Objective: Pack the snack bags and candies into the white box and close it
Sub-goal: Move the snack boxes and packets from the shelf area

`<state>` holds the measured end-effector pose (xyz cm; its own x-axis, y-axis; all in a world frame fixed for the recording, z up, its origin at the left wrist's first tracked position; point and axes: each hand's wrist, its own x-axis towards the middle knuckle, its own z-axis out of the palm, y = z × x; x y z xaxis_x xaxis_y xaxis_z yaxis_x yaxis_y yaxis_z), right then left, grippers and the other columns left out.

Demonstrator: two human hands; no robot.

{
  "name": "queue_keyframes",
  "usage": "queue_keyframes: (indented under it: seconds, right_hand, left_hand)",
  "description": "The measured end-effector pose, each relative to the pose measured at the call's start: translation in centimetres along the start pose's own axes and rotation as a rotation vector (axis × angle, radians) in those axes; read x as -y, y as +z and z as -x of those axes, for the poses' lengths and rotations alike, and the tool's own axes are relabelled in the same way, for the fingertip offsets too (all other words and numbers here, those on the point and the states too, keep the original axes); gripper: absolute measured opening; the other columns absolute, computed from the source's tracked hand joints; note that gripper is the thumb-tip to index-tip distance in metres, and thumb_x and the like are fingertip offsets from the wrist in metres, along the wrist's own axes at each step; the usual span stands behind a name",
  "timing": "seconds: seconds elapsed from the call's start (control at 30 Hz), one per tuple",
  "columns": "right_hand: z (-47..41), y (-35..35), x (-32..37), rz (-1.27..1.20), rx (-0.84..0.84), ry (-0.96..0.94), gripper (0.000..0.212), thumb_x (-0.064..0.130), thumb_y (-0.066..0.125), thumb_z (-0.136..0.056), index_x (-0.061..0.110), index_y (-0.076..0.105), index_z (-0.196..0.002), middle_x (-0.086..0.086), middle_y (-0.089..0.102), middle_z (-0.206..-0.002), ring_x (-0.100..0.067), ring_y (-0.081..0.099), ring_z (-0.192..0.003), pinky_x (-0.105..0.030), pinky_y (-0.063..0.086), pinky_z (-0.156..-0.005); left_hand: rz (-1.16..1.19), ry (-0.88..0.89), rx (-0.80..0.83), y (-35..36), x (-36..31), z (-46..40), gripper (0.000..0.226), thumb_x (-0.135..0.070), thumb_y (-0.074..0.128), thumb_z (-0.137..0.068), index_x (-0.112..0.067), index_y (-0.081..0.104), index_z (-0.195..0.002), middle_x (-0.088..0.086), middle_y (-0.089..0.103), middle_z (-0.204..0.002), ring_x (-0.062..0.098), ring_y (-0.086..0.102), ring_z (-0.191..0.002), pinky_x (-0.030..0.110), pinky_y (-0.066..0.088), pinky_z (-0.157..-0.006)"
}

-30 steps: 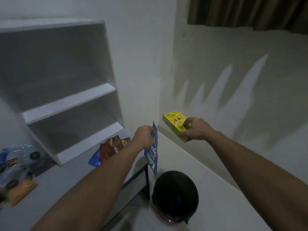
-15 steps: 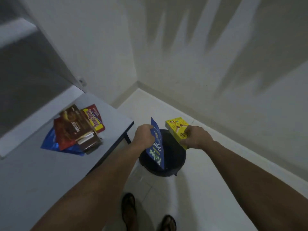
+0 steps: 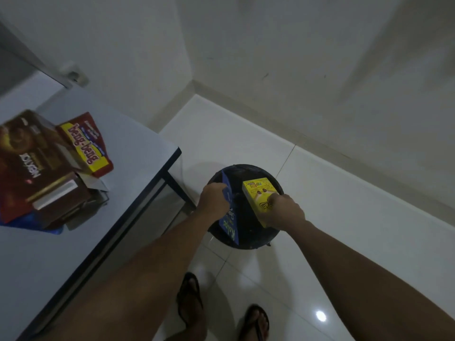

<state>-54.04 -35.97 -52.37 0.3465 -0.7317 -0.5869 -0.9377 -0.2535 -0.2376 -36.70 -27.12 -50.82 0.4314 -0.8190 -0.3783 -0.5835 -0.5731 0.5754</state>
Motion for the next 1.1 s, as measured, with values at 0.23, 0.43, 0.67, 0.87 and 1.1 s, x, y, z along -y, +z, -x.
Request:
queue_keyframes:
  seconds: [0.23,0.43,0.67,0.87,1.1]
  right_hand:
    - [-2.6,3.7,-0.5,-0.045,-0.001,0.009,0.072,0.061,0.065,-0.071,0.018,0.050,-0.127,-0.011,0.051,-0.121,-0.034,0.057,-0.106,-0.041,0.051,-0.086]
    - [-2.3,2.2,-0.1,-0.109,0.069,-0.028,0.075,0.064,0.064,-0.072,0.017,0.048,-0.128,-0.012,0.047,-0.128,-0.034,0.053,-0.111,-0.045,0.050,-0.091]
    - [2.1,-6.6,3.8,-0.128,0.023,-0.130,0.064,0.056,0.056,-0.086,0.009,0.050,-0.129,-0.015,0.057,-0.124,-0.033,0.056,-0.109,-0.033,0.046,-0.084]
    - [7.4,-16.9,9.5,-0.062,-0.043,-0.236,0.068,0.052,0.056,-0.090,0.007,0.042,-0.138,-0.017,0.049,-0.140,-0.034,0.048,-0.125,-0.037,0.041,-0.096]
    - [12.8,-24.6,17.3,0.002,-0.097,-0.406,0.070,0.048,0.063,-0.087,0.007,0.042,-0.139,-0.014,0.052,-0.138,-0.031,0.050,-0.125,-0.035,0.041,-0.095]
  left_hand:
    - [0.045,-0.006,0.014,2.2,2.3,-2.0,0.013,0.007,0.058,-0.080,0.001,0.068,-0.084,0.017,0.071,-0.092,0.031,0.065,-0.088,0.027,0.045,-0.066]
    - [-0.028,-0.034,0.036,-0.1,1.5,-1.3,0.038,-0.010,0.065,-0.082,-0.002,0.061,-0.119,0.018,0.060,-0.121,0.034,0.055,-0.113,0.037,0.047,-0.095]
    - [-0.004,-0.052,0.129,-8.1,-3.7,1.5,0.037,-0.016,0.071,-0.077,-0.006,0.064,-0.113,0.016,0.062,-0.122,0.030,0.058,-0.112,0.034,0.049,-0.093]
    - [0.018,-0.010,0.117,-17.6,-9.9,4.5,0.069,-0.024,0.080,-0.073,-0.007,0.052,-0.134,0.010,0.054,-0.135,0.023,0.054,-0.120,0.025,0.042,-0.094]
    - [0.031,-0.012,-0.029,-28.2,-11.8,9.2,0.071,-0.025,0.082,-0.072,-0.008,0.051,-0.134,0.009,0.057,-0.130,0.023,0.057,-0.116,0.026,0.045,-0.088]
